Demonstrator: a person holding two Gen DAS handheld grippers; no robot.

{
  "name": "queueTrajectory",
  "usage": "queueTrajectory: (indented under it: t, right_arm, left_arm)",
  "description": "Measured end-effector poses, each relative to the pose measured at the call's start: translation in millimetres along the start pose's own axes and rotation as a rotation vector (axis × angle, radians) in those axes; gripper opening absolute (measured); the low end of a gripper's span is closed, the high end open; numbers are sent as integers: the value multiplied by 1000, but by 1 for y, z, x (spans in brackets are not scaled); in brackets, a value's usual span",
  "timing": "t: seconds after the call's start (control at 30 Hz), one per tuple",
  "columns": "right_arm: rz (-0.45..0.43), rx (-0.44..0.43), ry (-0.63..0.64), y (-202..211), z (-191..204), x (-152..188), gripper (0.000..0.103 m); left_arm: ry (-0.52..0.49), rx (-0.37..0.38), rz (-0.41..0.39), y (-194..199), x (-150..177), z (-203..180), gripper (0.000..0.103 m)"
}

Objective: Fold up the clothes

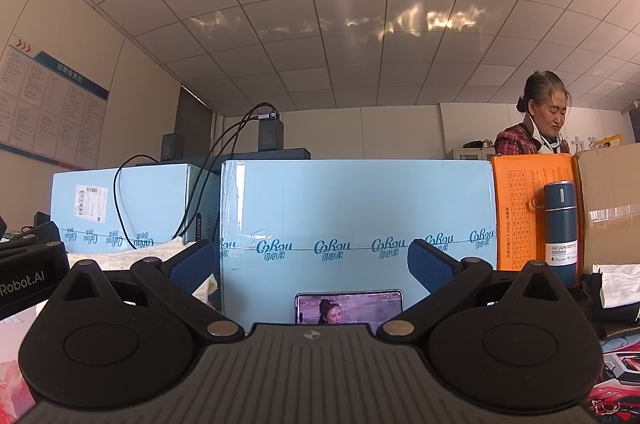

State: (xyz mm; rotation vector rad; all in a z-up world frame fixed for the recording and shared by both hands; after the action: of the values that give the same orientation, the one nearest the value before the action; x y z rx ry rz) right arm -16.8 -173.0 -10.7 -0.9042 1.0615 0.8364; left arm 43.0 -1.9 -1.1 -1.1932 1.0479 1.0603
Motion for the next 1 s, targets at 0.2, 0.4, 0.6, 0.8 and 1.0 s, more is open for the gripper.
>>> queueTrajectory:
  t: [0.2,0.4,0.6,0.8,1.0]
  right_arm:
    - [1,-1,5,0,0,0,103]
    - [1,-1,5,0,0,1,103]
    - [7,-3,11,0,-1,1,103]
    - [12,-10,6,0,-2,1,103]
    - [32,4,-7,-5,-5,1,103]
  left_arm:
    - [1,-1,-1,1,0,-1,103]
    - [2,-1,-2,0,0,0,103]
    - [3,-1,-1,1,0,0,103]
    - [7,-2,2,1,0,1,103]
    - [7,6,3,1,0,1,103]
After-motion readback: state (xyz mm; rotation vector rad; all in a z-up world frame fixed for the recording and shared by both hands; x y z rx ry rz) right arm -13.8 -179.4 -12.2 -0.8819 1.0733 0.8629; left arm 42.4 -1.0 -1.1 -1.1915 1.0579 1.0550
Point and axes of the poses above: each gripper's, at about its wrist camera, not at the fingertips, and y roughly against the way its jaws point, z to its left, x to its underside, the point moved 5 cm from there along -y, roughly the way its jaws point, and after that the axes turned 12 degrees about -y, right-handed, at the moved point
